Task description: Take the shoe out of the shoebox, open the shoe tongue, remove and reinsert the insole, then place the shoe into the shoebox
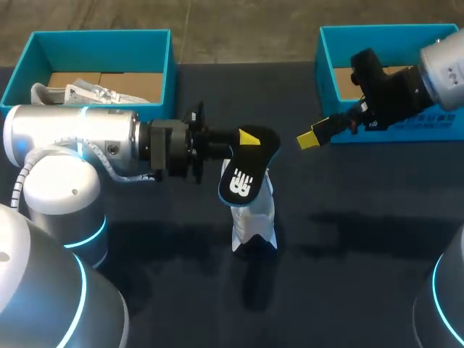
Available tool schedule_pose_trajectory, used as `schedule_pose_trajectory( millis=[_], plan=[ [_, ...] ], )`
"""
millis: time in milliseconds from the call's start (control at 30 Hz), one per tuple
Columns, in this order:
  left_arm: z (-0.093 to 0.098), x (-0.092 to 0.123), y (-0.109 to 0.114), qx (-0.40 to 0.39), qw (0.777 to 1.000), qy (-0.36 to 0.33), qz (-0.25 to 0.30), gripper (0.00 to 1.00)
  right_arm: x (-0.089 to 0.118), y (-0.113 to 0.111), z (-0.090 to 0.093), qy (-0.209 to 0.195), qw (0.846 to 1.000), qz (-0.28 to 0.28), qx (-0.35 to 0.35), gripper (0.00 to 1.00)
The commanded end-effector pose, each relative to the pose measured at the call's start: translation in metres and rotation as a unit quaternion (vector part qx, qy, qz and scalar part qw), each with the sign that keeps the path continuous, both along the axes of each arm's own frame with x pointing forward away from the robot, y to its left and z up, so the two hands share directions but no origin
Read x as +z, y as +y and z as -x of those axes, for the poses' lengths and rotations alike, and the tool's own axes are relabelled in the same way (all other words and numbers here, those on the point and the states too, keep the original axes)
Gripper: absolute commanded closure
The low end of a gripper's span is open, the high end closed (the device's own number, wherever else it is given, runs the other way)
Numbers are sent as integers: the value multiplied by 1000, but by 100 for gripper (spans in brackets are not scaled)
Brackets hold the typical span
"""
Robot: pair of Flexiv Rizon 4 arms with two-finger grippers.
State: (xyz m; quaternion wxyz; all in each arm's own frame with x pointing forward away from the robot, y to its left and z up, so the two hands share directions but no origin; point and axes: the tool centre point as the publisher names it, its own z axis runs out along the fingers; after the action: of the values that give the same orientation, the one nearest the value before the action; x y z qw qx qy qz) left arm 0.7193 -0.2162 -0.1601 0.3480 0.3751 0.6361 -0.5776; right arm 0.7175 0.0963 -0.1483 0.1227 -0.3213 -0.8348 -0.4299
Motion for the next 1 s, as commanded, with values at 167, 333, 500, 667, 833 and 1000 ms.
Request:
schedule_pose_trajectory(
  millis=[167, 333, 500, 667, 833, 1000],
  plan=[
    [5, 0, 1, 4, 1000, -1, -1, 100, 2, 0, -2, 3, 1000, 5, 2, 0],
    [5, 0, 1, 4, 1000, -1, -1, 100, 2, 0, -2, 3, 1000, 5, 2, 0],
    [5, 0, 1, 4, 1000, -1, -1, 100, 2, 0, -2, 3, 1000, 5, 2, 0],
    [5, 0, 1, 4, 1000, -1, -1, 100, 2, 0, -2, 3, 1000, 5, 2, 0],
    [5, 0, 1, 4, 1000, -1, -1, 100, 2, 0, -2, 3, 1000, 5, 2, 0],
    [5, 0, 1, 4, 1000, -1, -1, 100, 2, 0, -2, 3, 1000, 5, 2, 0]
  ],
)
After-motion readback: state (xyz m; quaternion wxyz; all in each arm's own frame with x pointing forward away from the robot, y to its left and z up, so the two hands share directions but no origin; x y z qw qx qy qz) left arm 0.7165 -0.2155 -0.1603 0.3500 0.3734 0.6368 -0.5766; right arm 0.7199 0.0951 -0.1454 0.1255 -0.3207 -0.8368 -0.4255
